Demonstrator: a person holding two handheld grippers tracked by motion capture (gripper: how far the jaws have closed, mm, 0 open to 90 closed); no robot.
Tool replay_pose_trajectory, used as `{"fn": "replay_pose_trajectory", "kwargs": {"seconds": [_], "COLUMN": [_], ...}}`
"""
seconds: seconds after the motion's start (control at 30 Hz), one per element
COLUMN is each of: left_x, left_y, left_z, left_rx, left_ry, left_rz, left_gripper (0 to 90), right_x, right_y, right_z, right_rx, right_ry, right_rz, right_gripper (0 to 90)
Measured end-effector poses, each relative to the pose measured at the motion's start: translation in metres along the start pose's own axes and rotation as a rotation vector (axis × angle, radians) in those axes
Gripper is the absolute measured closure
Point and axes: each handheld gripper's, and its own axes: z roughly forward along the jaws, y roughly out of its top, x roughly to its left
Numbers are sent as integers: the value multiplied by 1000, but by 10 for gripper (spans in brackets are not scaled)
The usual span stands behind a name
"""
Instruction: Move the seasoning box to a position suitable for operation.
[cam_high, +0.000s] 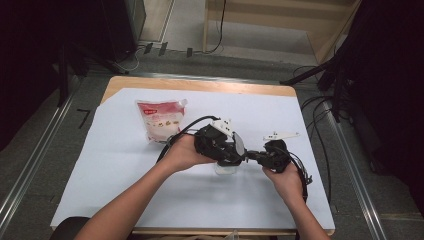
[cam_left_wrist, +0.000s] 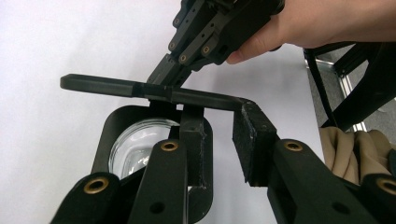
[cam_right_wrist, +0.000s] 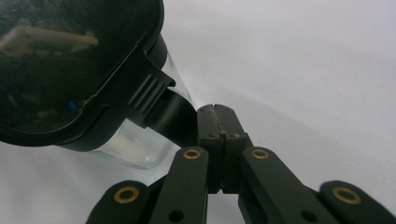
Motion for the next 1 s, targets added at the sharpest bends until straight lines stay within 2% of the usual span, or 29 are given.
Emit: {"fn": "replay_pose_trajectory", "kwargs": {"seconds": [0.17,0.4,0.53,0.77,0.9,1.0], "left_x": [0,0,0,7,5,4], "left_y": [3,21,25,25,24,22], "left_z": [1,11,15,20,18,12], "left_rx": [-1,20,26,14,23,16], "left_ry": [-8,-25,-27,-78,-66,-53], "left_rz": [-2,-10,-7,-58,-47,-45], "left_gripper": [745,752,752,735,712,680], "right_x": [0,1,2,3,3,3], "right_y": [0,-1,-2,-3,-3,-3], "right_z": [0,0,0,-1,-1,-3], "right_rx": [-3,-3,-6,-6,-5,-18], "right_ry": [2,5,4,-3,-3,-9], "right_rz": [5,13,19,17,16,15], "right_gripper": [900,900,900,900,900,854]}}
